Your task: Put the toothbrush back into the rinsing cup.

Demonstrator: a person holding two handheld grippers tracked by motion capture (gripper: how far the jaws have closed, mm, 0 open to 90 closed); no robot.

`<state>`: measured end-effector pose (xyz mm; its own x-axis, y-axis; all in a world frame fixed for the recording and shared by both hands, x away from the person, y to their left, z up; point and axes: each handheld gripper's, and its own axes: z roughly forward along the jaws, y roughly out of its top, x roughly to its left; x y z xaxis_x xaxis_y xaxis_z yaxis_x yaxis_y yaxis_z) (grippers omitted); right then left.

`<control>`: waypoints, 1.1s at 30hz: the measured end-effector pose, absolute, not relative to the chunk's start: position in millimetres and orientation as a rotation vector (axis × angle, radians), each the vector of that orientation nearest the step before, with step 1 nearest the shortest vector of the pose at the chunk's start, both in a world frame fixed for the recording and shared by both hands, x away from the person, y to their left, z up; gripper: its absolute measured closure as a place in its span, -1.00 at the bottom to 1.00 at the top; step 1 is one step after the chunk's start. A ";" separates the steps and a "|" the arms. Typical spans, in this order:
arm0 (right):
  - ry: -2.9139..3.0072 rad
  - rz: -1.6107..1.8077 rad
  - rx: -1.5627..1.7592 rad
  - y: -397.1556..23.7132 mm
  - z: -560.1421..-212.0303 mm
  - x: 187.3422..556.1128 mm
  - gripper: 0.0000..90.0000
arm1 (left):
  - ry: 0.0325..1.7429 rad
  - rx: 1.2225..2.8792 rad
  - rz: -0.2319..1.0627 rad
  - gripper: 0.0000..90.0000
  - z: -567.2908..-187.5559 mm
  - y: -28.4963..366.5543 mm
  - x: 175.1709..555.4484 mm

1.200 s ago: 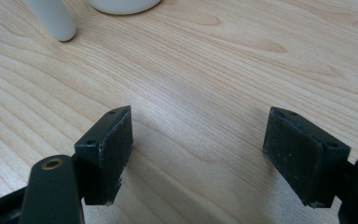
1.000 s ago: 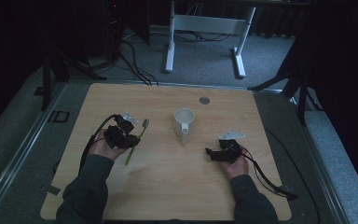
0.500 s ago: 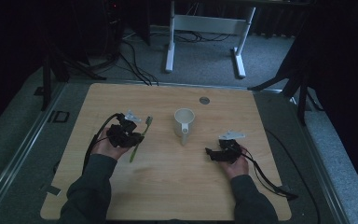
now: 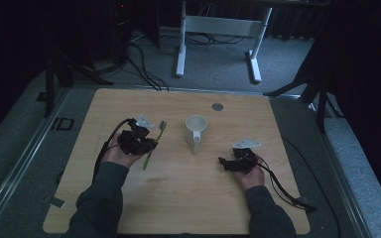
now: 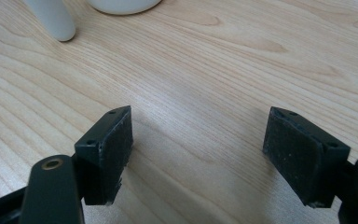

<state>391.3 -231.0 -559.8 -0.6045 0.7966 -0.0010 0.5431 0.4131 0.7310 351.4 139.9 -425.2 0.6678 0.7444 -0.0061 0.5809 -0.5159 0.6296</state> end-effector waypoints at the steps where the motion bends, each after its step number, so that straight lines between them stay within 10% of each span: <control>1: 2.325 1.009 1.153 -231.0 -559.8 391.3 -0.48 | 1.017 2.277 0.359 0.80 -425.0 139.2 351.9; 33: 2.326 1.008 1.154 -231.1 -559.8 391.3 -0.48 | 1.013 2.146 0.438 0.80 -421.3 127.1 359.2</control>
<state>391.3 -231.1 -559.8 -0.6049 0.7963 -0.0010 0.5438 0.4140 0.7300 359.2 127.1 -421.3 0.6347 0.7728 0.0024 0.5309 -0.4383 0.7253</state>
